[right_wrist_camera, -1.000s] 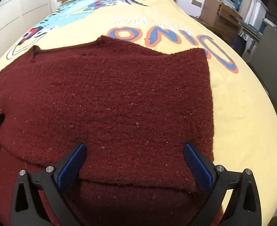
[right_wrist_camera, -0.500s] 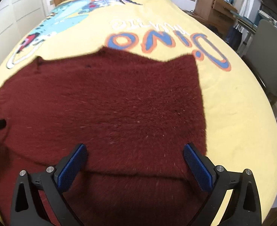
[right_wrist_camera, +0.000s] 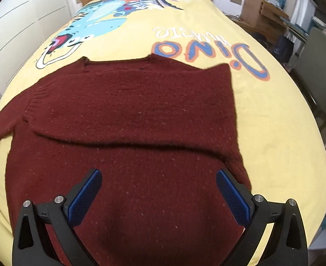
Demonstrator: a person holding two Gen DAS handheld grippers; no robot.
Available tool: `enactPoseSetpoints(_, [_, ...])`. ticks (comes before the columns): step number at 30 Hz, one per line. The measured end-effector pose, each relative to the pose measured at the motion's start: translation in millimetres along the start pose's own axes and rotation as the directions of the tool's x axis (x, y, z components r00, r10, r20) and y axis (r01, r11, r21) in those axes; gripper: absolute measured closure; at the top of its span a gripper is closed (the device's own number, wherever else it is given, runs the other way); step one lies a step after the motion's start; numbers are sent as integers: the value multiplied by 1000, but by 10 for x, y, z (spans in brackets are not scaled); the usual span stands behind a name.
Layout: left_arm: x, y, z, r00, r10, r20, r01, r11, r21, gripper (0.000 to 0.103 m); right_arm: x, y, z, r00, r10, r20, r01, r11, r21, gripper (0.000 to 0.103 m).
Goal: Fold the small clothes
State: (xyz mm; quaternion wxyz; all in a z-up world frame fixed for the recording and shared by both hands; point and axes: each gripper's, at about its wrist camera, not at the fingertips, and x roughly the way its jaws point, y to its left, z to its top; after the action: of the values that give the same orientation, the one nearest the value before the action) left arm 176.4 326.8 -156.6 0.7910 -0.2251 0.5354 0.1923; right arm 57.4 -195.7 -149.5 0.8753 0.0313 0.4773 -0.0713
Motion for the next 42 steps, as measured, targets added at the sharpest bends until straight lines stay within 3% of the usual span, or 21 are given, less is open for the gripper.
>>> enactPoseSetpoints(4, [246,351,119,997,55,-55,-60,994,-90,4,-8,-69,-48,999,-42,-16,42,999,5,0])
enactPoseSetpoints(14, [483,501,373,997,-3,-79,-10,986,-164,4,-4,-157,-175,996,-69,-53,70,997,22,0])
enactPoseSetpoints(16, [482,511,364,997,-4,-74,-6,991,-133,19,-3,-153,-189,996,-66,-57,67,998,18,0])
enactPoseSetpoints(18, [436,393,373,997,23,-73,-25,1000,-19,59,-9,-152,-194,997,-61,-56,63,998,19,0])
enactPoseSetpoints(20, [399,266,429,996,-18,-90,24,998,64,92,-15,-154,-193,997,-58,-53,60,998,21,0])
enactPoseSetpoints(24, [210,30,478,995,-48,-91,61,988,142,92,-31,-146,-175,997,-56,-47,57,998,19,0])
enactPoseSetpoints(26, [2,-113,469,991,-111,-69,121,978,168,92,-60,-137,-146,997,-59,-41,60,998,15,0])
enactPoseSetpoints(29, [-342,-311,341,982,-181,-46,186,954,234,92,-120,-141,-77,998,-63,-19,63,998,0,0])
enactPoseSetpoints(34, [-829,-941,180,955,-288,-65,291,882,372,92,-191,-199,95,997,-75,18,75,997,-15,0])
enactPoseSetpoints(38, [-1150,-1535,-102,917,-386,-99,388,812,436,92,-292,-332,293,995,-75,61,75,997,16,0])
enactPoseSetpoints(42, [-1308,-2333,-454,872,-469,-144,472,724,503,92,-423,-451,549,993,-63,97,60,998,34,0])
